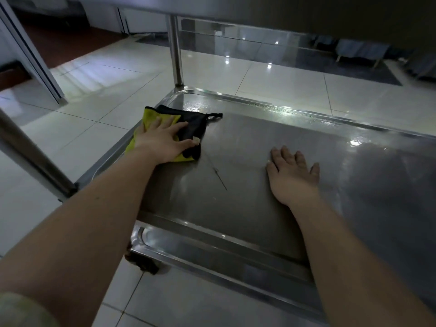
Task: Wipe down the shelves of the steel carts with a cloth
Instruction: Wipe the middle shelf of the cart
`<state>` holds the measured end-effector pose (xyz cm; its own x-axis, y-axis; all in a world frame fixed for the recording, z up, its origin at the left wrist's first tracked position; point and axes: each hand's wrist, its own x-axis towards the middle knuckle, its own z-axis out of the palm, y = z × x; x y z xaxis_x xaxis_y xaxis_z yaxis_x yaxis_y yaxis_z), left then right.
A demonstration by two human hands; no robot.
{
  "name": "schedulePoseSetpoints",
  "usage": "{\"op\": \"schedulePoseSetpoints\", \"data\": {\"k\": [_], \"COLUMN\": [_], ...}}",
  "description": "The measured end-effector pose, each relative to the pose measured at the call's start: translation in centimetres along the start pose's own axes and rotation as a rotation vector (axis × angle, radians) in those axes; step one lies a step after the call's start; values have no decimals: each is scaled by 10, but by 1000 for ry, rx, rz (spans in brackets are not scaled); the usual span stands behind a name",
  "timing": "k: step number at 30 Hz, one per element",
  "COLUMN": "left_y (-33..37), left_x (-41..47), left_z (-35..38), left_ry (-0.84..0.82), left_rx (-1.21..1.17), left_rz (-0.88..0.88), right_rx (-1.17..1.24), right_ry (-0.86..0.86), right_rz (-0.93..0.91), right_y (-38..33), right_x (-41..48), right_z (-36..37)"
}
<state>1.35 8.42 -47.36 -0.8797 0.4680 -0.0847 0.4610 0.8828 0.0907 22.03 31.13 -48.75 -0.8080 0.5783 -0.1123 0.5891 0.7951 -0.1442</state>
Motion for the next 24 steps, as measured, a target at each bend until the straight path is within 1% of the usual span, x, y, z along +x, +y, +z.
{"op": "schedulePoseSetpoints", "data": {"k": [5, 7, 10, 13, 15, 19, 24], "left_y": [24, 48, 111, 170, 182, 146, 59], "left_x": [18, 24, 18, 6, 6, 23, 41], "left_z": [-1, -2, 7, 20, 23, 13, -3], "left_ry": [-40, -56, -44, -34, -30, -19, -15], "left_rx": [-8, 10, 25, 31, 9, -46, -28], "left_rz": [-25, 7, 187, 378, 421, 368, 108], "right_rx": [-27, -27, -9, 10, 32, 15, 4], "right_ry": [4, 6, -5, 20, 42, 26, 15], "right_rz": [-18, -26, -16, 18, 34, -6, -23], "right_y": [-1, -3, -3, 0, 2, 4, 4], "right_x": [-4, -4, -3, -2, -2, -3, -2], "right_z": [1, 1, 1, 3, 5, 3, 3]}}
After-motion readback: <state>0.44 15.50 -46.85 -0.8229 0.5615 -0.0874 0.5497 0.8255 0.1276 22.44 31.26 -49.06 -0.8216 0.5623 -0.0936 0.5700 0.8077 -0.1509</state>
